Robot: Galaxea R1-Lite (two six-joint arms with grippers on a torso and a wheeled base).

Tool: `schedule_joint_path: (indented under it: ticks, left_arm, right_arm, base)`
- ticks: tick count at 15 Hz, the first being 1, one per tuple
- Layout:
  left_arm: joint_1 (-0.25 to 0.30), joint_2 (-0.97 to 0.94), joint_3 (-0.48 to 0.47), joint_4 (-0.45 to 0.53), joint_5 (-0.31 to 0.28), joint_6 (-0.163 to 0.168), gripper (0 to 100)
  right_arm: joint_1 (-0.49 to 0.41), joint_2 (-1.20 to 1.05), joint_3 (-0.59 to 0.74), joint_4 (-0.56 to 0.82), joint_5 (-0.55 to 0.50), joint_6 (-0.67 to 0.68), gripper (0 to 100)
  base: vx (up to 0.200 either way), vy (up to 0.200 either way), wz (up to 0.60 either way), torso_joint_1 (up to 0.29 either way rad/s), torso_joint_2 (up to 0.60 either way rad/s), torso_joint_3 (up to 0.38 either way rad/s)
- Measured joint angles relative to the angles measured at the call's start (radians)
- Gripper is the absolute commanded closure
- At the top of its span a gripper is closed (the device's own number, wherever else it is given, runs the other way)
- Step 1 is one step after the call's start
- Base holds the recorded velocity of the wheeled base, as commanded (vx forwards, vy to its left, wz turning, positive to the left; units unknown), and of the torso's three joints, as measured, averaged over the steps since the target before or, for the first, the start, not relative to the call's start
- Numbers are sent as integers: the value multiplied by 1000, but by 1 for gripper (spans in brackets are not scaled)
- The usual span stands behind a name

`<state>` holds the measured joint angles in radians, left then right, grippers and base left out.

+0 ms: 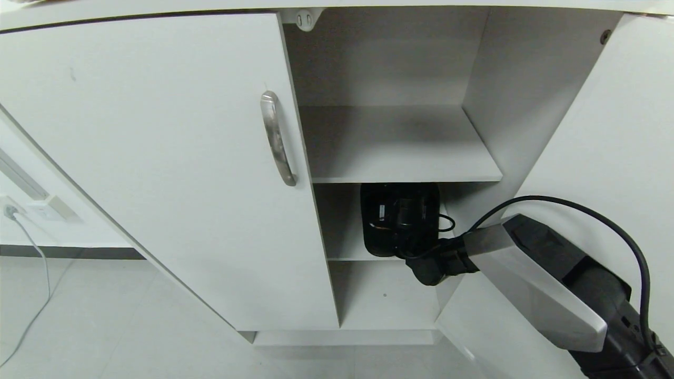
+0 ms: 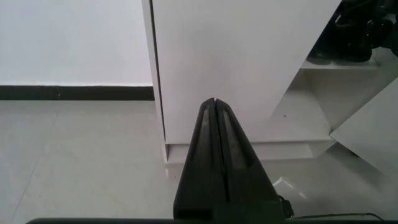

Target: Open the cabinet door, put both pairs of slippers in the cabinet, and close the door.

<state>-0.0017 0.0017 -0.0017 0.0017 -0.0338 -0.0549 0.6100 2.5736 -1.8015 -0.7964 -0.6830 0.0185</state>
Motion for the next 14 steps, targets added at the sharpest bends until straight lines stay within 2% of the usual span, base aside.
schedule_joint_path:
  ticks: [9,10,14]
  left_arm:
    - [0,0,0,0,0,0,100]
    - [-1,0,0,0,0,0,100]
    - [0,0,0,0,0,-3,100]
  right_arm:
    - [-6,38,-18,-2,2,3,100]
    - [-6,39,-18,-3,2,3,0]
    - [-5,39,-9,-5,-3,6,0]
  base:
    - [0,0,0,0,0,0]
    - [0,0,0,0,0,0]
    - [0,0,0,0,0,0]
